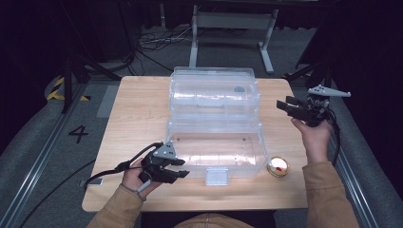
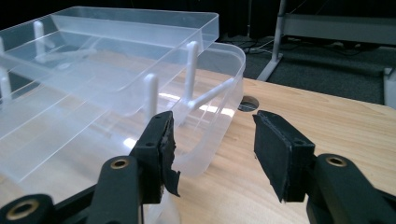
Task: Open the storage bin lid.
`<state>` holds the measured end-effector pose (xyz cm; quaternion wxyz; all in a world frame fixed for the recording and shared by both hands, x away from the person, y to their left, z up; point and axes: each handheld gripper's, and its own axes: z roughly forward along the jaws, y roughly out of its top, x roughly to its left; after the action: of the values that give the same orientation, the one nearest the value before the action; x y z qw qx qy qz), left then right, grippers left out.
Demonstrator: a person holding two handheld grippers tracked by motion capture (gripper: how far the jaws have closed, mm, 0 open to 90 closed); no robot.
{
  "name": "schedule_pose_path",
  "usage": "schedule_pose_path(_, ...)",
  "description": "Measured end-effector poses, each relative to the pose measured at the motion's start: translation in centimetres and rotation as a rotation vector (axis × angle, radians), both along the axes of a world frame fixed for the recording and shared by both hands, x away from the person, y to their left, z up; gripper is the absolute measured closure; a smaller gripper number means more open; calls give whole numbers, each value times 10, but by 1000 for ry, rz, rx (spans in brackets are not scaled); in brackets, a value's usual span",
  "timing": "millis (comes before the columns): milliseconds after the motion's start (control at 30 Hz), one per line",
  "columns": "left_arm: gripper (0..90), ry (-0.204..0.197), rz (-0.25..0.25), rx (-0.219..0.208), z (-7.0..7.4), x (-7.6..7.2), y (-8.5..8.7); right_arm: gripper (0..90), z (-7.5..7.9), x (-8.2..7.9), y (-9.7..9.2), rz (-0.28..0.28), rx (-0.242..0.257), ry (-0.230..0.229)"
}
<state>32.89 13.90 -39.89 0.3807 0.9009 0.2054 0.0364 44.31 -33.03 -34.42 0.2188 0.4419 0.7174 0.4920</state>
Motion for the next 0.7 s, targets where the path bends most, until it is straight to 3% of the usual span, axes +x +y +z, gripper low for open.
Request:
schedule_pose_path(33,577,0,0,0,0,0,0,486,1,-6,0,-3,-10,-16)
schedule_pose_path(133,577,-28,23,-50,7,-2,6,476,7,-12,1,16,-34,-7)
schedule_pose_path(200,576,-42,36,-76,11,-3,10,472,15,-24,0,32,-43,-39)
schedule_pose_path(300,575,-69,67,-123,17,-5,16,446,17,-28,0,47,-57,-31)
schedule_pose_path(333,574,-91,100,-133,21,-7,19,447,18,-32,-2,60,-65,-26)
schedule_pose_path(367,573,-91,100,-133,21,-7,19,447,18,-32,-2,60,-65,-26)
schedule_pose_path(500,573,-126,179,-154,26,-6,23,431,17,-38,-8,60,-79,-9)
schedule_pose_path(700,568,-126,257,-171,29,-1,29,392,17,-47,-14,87,-102,26)
